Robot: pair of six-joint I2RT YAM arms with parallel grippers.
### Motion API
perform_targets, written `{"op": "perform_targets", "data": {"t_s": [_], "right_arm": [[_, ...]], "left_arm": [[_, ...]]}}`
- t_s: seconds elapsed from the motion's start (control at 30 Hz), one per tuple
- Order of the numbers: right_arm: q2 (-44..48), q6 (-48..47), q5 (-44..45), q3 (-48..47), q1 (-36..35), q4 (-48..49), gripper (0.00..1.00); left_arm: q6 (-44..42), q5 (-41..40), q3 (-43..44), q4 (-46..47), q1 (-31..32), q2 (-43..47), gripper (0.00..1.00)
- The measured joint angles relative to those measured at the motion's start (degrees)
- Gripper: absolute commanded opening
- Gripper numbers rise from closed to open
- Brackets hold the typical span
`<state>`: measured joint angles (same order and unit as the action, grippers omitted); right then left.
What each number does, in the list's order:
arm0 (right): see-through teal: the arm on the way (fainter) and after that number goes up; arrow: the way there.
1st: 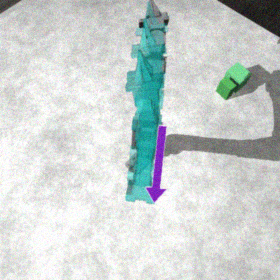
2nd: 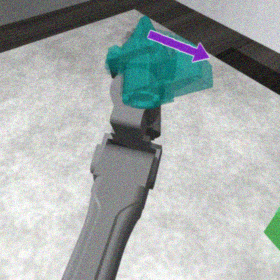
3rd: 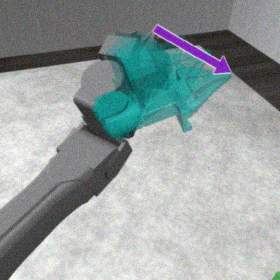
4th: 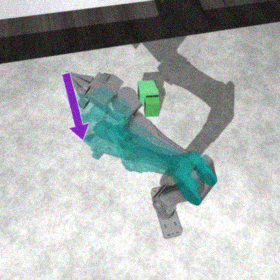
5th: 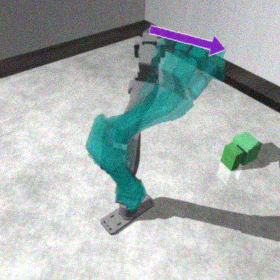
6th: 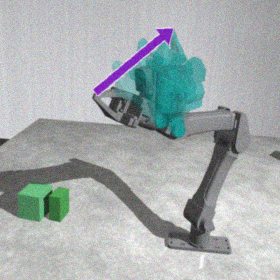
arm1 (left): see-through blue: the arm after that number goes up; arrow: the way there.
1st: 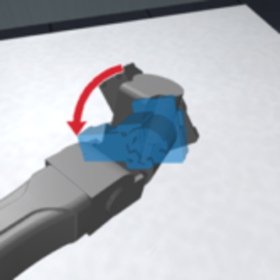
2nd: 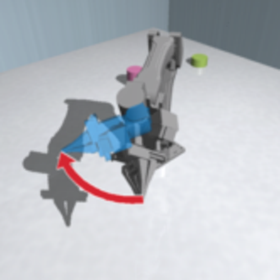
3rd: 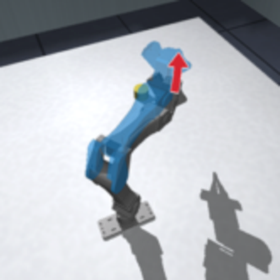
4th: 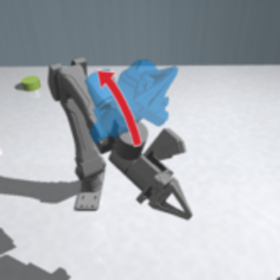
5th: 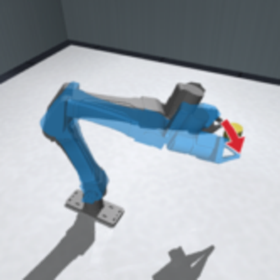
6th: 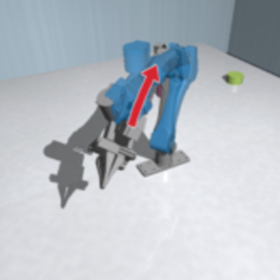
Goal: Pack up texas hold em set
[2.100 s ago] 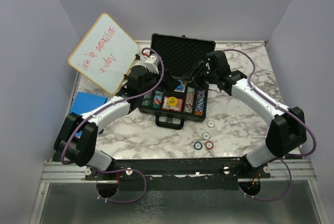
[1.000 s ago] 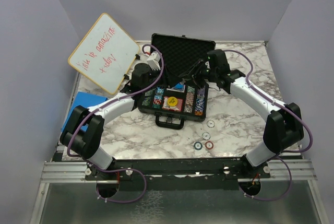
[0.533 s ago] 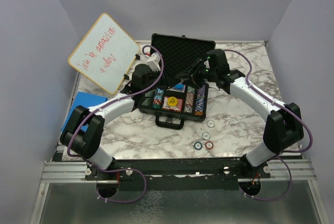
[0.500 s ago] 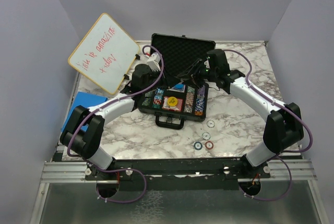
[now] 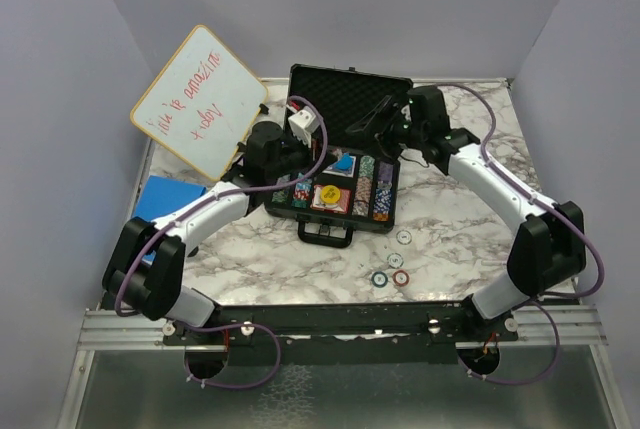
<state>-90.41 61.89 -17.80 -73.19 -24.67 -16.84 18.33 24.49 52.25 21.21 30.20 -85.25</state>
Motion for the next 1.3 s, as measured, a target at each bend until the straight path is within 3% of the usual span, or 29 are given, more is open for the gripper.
{"op": "perform_targets", "data": {"t_s": [0.13,0.3,0.5,0.87,1.3], "right_arm": [[2.4,-1.9,2.0,0.3,3.0,-0.5,0.75],[5.9,-4.0,3.5,2.8,6.1,-2.1,0.75],[7.9,-5.9,4.8,6.3,8.7,-4.7,0.75],[9.1,-8.1,5.8,7.3,10.2,-7.6,0.74],[10.1,-8.4,6.1,8.9,10.6,-7.7,0.74]], "left_arm": [[-20.2,4.8,1.2,-10.0,-0.3,3.7,0.00],[-45.5,9.6,6.4,-29.4,-1.7,4.7,0.00],[-63.4,12.2,13.5,-50.2,-4.5,2.5,0.00],[-74.5,9.2,14.0,-63.2,-4.6,-3.1,0.00],[-75.8,5.8,14.0,-60.7,-4.6,-4.5,0.00]]}}
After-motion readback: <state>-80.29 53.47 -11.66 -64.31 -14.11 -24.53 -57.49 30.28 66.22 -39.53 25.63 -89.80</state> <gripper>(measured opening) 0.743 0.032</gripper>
